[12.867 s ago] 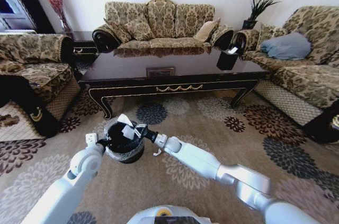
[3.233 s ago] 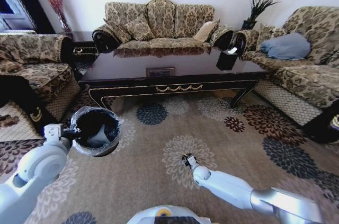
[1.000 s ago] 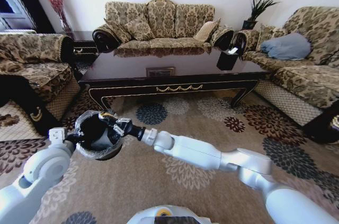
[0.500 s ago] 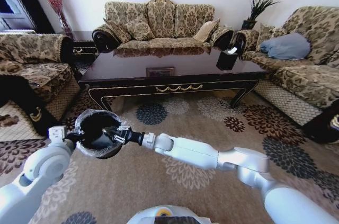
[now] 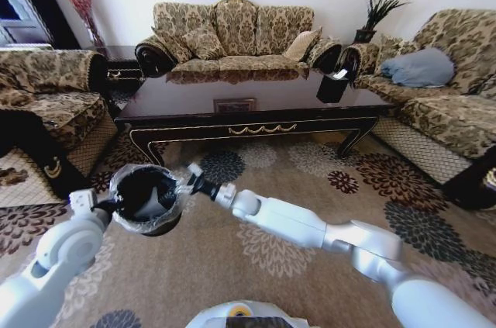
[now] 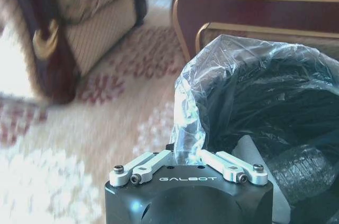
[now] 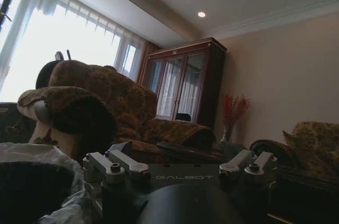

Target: Move to the front of the table and pick up the trash from the floor, then place it into the trash bin.

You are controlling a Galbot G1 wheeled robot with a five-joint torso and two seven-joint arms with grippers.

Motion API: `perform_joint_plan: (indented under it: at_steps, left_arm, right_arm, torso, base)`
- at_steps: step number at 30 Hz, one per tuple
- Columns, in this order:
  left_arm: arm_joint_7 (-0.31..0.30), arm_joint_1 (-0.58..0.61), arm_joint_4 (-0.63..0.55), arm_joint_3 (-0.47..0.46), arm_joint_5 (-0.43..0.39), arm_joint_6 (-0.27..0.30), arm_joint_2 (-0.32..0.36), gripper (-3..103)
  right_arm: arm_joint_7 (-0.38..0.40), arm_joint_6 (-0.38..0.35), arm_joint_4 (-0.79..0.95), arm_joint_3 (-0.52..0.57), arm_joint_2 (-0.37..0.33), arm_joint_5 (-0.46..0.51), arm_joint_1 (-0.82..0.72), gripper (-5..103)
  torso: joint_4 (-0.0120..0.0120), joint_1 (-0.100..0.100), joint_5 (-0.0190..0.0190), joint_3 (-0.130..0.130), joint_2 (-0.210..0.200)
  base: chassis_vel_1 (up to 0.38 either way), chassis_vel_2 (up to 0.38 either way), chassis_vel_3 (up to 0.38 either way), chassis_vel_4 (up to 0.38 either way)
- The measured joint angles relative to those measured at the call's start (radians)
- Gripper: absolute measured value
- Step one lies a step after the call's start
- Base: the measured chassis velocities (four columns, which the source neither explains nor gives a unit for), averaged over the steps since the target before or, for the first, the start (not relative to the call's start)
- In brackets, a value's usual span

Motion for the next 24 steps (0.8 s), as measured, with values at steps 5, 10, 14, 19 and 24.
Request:
perform_joint_plan:
  at_steps: [5, 10, 14, 19, 24]
  left_arm:
    - [0.027, 0.028, 0.01, 0.007, 0.047, -0.045, -0.117, 2]
    - [0.024, 0.046, 0.021, 0.004, 0.055, -0.089, -0.19, 2]
    - [-0.022, 0.049, 0.055, -0.001, 0.055, -0.1, -0.239, 2]
    - [-0.053, 0.051, 0.091, 0.005, 0.058, -0.099, -0.296, 2]
    - [-0.078, 0.039, 0.129, 0.008, -0.001, -0.079, -0.356, 2]
  right_arm:
    - [0.131, -0.077, 0.01, 0.11, -0.055, 0.039, -0.057, 100]
    - [0.243, -0.138, 0.016, 0.251, -0.097, 0.056, -0.131, 100]
    - [0.259, -0.157, 0.026, 0.346, -0.144, 0.049, -0.186, 100]
    - [0.265, -0.164, 0.042, 0.389, -0.192, 0.041, -0.221, 100]
    - [0.263, -0.166, 0.066, 0.43, -0.214, 0.02, -0.272, 100]
  torso:
    - [0.0002, 0.0, -0.0001, 0.0, 0.0]
    - [-0.0001, 0.0, 0.0002, 0.0, 0.0]
    - [0.0001, 0.0, 0.0004, 0.0, 0.0]
    - [-0.0001, 0.0, 0.0, 0.0, 0.0]
    - [0.0001, 0.0, 0.0, 0.0, 0.0]
  base:
    - [0.0, 0.0, 0.0, 0.0]
    - [0.0, 0.0, 0.0, 0.0]
    - [0.0, 0.0, 0.0, 0.0]
    - [0.0, 0.0, 0.0, 0.0]
    - [0.0, 0.0, 0.0, 0.0]
